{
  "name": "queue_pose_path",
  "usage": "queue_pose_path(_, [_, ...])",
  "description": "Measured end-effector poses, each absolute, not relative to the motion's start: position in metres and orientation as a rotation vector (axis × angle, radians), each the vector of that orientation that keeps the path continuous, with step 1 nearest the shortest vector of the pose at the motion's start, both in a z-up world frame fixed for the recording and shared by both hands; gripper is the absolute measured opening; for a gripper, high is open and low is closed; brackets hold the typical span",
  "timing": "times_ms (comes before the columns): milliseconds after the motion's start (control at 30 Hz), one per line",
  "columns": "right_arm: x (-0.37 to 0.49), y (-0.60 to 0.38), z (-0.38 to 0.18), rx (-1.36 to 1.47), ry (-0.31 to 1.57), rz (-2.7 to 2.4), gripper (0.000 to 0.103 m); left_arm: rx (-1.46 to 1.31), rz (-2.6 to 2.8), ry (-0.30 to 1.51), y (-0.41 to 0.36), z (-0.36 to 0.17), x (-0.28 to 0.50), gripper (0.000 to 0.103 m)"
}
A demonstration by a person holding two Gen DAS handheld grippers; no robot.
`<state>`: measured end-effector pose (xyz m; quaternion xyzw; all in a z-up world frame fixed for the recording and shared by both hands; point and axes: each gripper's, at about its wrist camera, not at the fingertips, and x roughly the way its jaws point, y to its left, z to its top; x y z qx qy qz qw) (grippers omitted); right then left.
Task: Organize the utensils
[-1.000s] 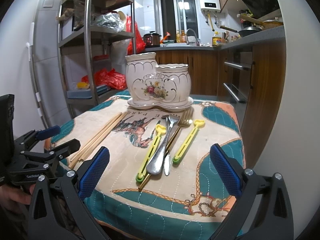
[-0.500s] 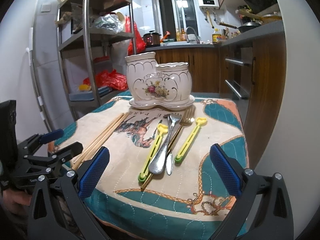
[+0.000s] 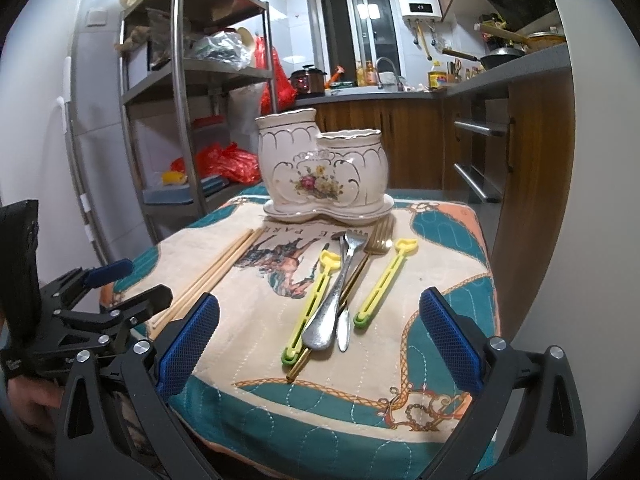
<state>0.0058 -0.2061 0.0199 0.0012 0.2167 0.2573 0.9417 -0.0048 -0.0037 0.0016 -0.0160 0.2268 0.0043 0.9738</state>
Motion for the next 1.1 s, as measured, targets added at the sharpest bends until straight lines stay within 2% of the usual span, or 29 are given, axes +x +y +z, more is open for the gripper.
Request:
queue_pose_path(300, [0.008, -0.210, 0.019, 0.014, 0.452, 0.532, 0.098, -0.035, 0.008, 0.454, -0.002, 0.003, -0.004, 0.097])
queue_pose_path(400, [0.008, -0.211, 0.019, 0.016, 0.454, 0.532, 0.098, -0.044, 0.008, 0.460, 0.001, 0.004, -0.003, 0.093])
queue_pose_path(500, [0.009, -0.213, 0.018, 0.018, 0.453, 0.536, 0.096, -0.054, 0.005, 0.470, 0.005, 0.005, 0.001, 0.083])
queue_pose_path(567, [0.009, -0.214, 0.019, 0.024, 0.450, 0.543, 0.095, -0.063, -0.007, 0.482, 0.008, 0.006, 0.005, 0.068])
queue_pose_path(600, [0.010, -0.214, 0.018, 0.028, 0.448, 0.547, 0.093, -0.064, -0.011, 0.489, 0.010, 0.007, 0.007, 0.065])
queue_pose_path(633, [0.011, -0.215, 0.019, 0.033, 0.449, 0.550, 0.090, -0.068, -0.012, 0.496, 0.012, 0.008, 0.010, 0.060])
queue_pose_path(700, [0.017, -0.215, 0.019, 0.038, 0.464, 0.541, 0.074, -0.074, -0.005, 0.509, 0.016, 0.009, 0.017, 0.054])
queue_pose_path(800, [0.023, -0.217, 0.019, 0.051, 0.482, 0.542, 0.064, -0.075, -0.005, 0.543, 0.022, 0.011, 0.031, 0.045])
queue_pose_path(833, [0.025, -0.217, 0.019, 0.052, 0.484, 0.538, 0.063, -0.074, -0.010, 0.564, 0.023, 0.011, 0.037, 0.039])
queue_pose_path(900, [0.028, -0.218, 0.021, 0.051, 0.485, 0.533, 0.060, -0.072, -0.014, 0.614, 0.025, 0.008, 0.051, 0.036])
queue_pose_path(967, [0.031, -0.220, 0.021, 0.056, 0.491, 0.529, 0.059, -0.072, -0.013, 0.670, 0.028, 0.001, 0.062, 0.028])
queue_pose_path(1100, [0.036, -0.225, 0.019, 0.076, 0.506, 0.525, 0.057, -0.077, -0.018, 0.716, 0.030, -0.005, 0.073, 0.027])
